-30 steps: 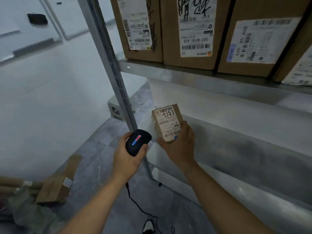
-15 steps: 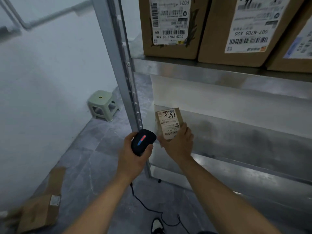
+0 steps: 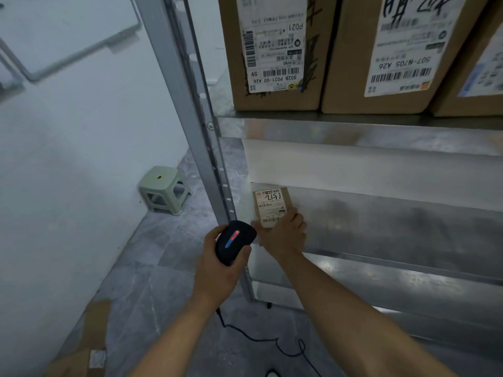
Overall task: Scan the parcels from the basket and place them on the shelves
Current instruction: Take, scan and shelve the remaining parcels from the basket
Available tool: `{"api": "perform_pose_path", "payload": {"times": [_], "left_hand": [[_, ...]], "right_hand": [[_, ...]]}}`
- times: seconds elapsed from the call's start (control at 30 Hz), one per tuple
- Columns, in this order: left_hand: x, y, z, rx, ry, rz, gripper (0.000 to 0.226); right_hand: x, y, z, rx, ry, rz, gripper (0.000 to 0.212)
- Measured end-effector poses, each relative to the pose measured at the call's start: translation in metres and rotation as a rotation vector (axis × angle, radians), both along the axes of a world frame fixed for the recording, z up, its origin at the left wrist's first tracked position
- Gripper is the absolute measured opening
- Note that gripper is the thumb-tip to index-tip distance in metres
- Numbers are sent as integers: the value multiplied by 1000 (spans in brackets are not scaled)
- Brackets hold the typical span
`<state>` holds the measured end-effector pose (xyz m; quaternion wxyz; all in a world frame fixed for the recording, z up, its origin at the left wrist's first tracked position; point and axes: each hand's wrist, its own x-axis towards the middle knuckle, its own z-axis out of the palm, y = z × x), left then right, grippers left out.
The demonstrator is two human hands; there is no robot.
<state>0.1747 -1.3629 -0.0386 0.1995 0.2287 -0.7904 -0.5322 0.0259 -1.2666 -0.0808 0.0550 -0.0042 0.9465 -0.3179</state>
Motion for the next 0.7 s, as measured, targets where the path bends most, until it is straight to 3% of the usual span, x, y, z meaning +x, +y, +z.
{"api": "perform_pose_path", "payload": {"times": [0.1,0.2,0.33,0.7], "left_hand": [[-2,-2,0,-2,6,-23,57],[-5,-2,-2,7,9,-37,57],[-15,5,-3,1,18,-72,57],[-70,69,-9,-21,48,-319,57]], "right_hand": [[-3,-2,1,-77,-33,32,118],[-2,9,-1,-196,-59,69,101],[0,42,-5,-176,-43,148,80],[4,165,0,-255,-15,-49,74]]}}
